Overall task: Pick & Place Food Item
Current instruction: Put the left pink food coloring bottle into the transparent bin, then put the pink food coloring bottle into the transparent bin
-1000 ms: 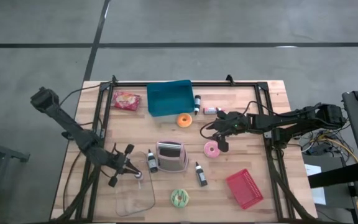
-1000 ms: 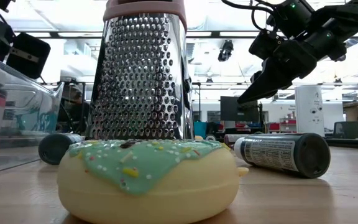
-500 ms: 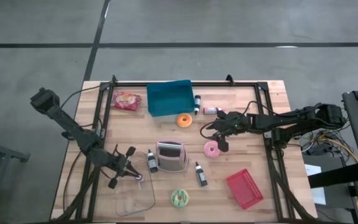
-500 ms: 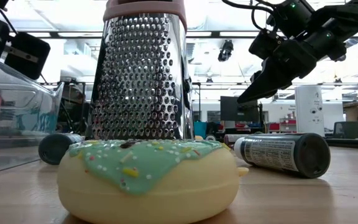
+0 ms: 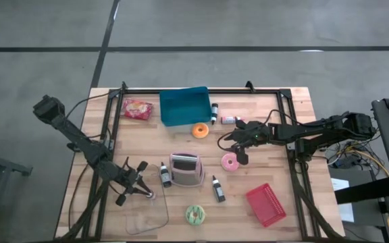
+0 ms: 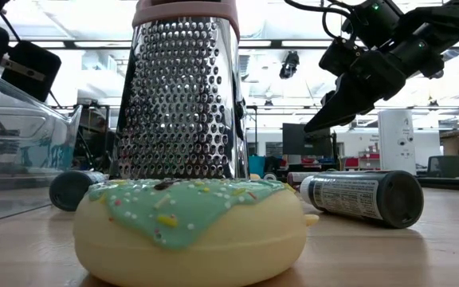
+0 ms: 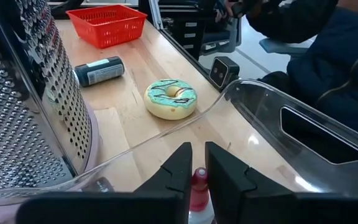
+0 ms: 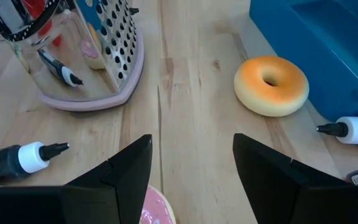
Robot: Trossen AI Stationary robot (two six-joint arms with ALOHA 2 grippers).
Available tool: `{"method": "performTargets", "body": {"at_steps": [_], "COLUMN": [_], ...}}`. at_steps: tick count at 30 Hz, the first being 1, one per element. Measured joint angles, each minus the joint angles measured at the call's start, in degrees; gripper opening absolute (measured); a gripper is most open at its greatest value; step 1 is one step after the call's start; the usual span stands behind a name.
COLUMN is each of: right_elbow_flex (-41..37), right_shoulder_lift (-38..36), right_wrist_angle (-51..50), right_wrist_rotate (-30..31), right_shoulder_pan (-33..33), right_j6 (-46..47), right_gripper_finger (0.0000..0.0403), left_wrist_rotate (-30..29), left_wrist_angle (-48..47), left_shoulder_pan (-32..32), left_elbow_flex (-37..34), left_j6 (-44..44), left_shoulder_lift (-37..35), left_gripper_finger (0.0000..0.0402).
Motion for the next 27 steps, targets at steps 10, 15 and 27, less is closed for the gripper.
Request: {"method": "performTargets", "body": {"at_steps": [10, 15, 27], "right_elbow_flex": [0.0, 0.0, 0.0], "right_shoulder_lift": [0.0, 0.0, 0.0], "right_wrist_angle": [0.0, -0.1, -1.3], "right_wrist_rotate": [0.0, 0.0, 5.2], "right_shoulder_pan": [0.0, 0.0, 0.0], "right_j6": [0.2, 0.2, -0.3], "right_gripper_finger": [0.0219, 0.0219, 0.0219], "left_wrist_rotate": [0.5, -2.1, -17.3], "left_wrist_angle": [2.8, 2.8, -5.6], "left_shoulder_pan": [0.0, 0.0, 0.0], "left_elbow_flex": [0.3, 1.2, 6.0], "left_j6": [-0.2, 0.7, 7.8], "left_shoulder_lift": [0.0, 0.0, -1.8], "left_gripper_finger": [0.009, 0.0129, 0.0172]}}
